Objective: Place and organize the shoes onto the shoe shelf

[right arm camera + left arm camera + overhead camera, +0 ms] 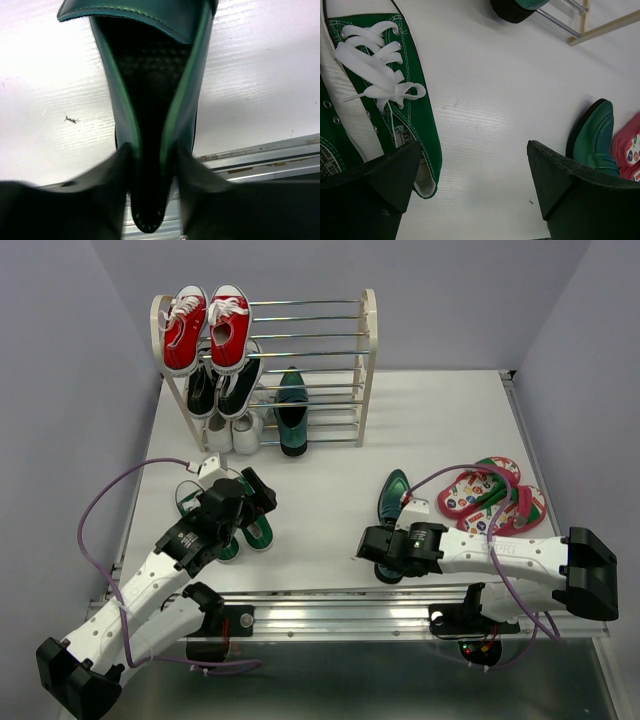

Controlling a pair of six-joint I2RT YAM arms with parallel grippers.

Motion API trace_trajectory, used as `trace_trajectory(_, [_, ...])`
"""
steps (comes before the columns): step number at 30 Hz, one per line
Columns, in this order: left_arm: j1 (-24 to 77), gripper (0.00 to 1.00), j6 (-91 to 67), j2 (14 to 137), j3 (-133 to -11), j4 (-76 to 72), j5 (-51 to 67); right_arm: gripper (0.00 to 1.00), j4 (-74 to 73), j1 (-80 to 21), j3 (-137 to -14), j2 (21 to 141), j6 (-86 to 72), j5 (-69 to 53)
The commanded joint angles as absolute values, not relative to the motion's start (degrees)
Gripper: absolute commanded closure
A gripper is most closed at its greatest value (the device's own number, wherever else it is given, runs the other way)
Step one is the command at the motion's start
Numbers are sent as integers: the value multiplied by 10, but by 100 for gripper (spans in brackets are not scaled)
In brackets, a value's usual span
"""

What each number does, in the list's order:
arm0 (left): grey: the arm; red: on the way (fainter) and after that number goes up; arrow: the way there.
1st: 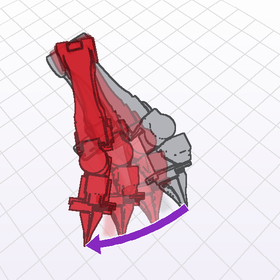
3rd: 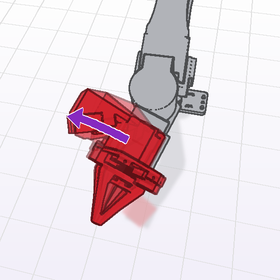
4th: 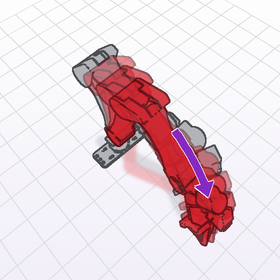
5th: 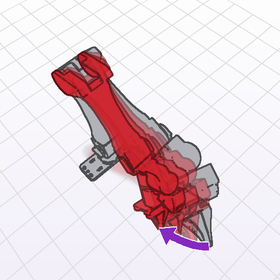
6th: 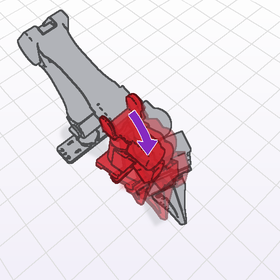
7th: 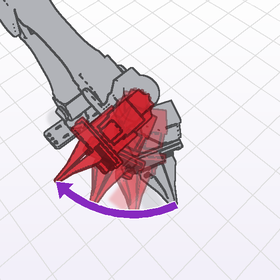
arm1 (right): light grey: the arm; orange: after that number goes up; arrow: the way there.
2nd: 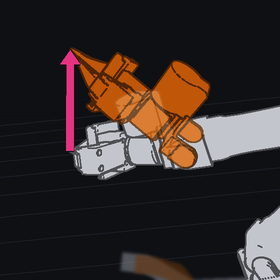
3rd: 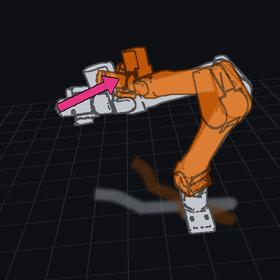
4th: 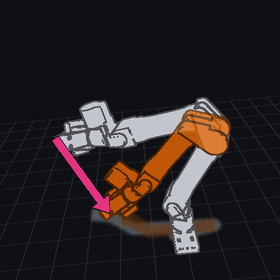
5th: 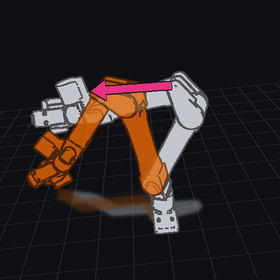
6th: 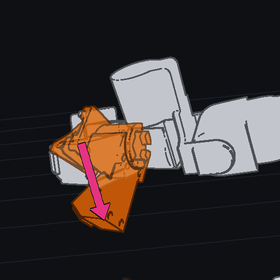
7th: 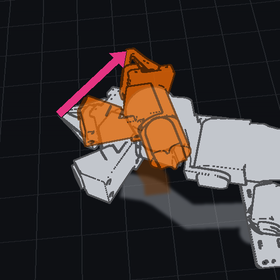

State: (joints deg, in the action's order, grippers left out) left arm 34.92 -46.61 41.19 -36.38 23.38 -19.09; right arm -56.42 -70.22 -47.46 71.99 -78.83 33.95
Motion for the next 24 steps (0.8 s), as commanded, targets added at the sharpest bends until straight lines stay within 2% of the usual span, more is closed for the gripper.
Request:
trace_trajectory(1, [352,1,-466,406,-360,224,-202,73,-569,-708,-480,712,-804,391])
trace_trajectory(2, [352,1,-466,406,-360,224,-202,78,-572,-708,-482,710,-801,393])
trace_trajectory(3, [352,1,-467,406,-360,224,-202,99,-575,-708,-489,708,-785,400])
trace_trajectory(12, [352,1,-467,408,-359,225,-207,99,-532,-708,-530,680,-613,431])
trace_trajectory(20, [352,1,-468,409,-361,229,-213,99,-487,-708,-558,672,-558,464])
trace_trajectory(24, [352,1,-469,410,-361,228,-212,99,-418,-708,-557,660,-514,457])
